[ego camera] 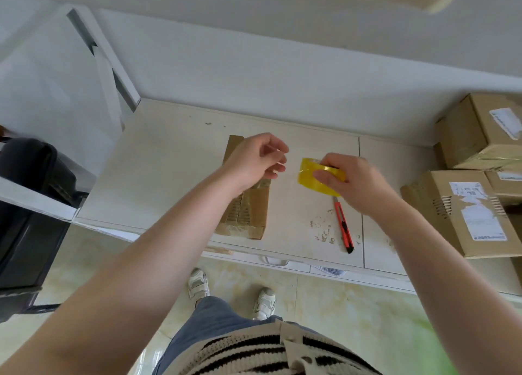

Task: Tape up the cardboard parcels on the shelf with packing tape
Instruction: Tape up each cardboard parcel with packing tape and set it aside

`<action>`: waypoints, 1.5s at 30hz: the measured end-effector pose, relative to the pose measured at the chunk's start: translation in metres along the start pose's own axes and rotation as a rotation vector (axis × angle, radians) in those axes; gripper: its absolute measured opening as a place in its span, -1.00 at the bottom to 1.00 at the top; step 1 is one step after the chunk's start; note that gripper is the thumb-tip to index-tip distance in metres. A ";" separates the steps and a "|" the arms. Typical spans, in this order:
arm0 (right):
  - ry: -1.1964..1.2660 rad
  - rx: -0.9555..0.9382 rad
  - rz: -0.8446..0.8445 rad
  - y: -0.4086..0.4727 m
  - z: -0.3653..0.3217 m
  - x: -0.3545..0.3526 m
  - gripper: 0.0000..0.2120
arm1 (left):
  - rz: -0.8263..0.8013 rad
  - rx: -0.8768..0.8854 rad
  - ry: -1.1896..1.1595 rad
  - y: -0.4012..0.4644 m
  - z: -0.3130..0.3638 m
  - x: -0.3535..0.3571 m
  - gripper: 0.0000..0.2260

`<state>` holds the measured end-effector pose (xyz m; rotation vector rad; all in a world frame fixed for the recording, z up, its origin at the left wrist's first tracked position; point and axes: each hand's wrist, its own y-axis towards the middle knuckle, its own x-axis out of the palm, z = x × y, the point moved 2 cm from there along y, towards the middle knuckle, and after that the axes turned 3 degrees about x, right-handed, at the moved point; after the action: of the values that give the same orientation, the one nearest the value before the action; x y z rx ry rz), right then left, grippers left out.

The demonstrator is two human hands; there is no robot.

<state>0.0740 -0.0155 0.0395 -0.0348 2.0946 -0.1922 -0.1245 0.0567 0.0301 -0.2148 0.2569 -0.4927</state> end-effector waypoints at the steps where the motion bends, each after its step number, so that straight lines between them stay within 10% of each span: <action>1: -0.022 -0.013 0.010 0.001 -0.002 0.003 -0.83 | -0.014 -0.021 -0.017 0.000 -0.003 0.008 -0.90; 18: -0.123 -0.099 0.195 0.004 -0.007 0.024 -0.75 | 0.025 -0.012 0.244 -0.010 0.002 0.021 -0.90; 33: -0.125 -0.058 0.129 0.005 -0.004 0.019 -0.78 | -0.080 -0.176 -0.160 -0.010 -0.001 0.008 -0.91; 45: -0.056 0.079 0.029 0.021 -0.014 0.006 -0.59 | 0.093 -0.100 0.129 0.000 0.003 -0.038 -0.88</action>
<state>0.0596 0.0059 0.0382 0.0375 2.0283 -0.2538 -0.1557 0.0755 0.0397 -0.2674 0.4159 -0.4024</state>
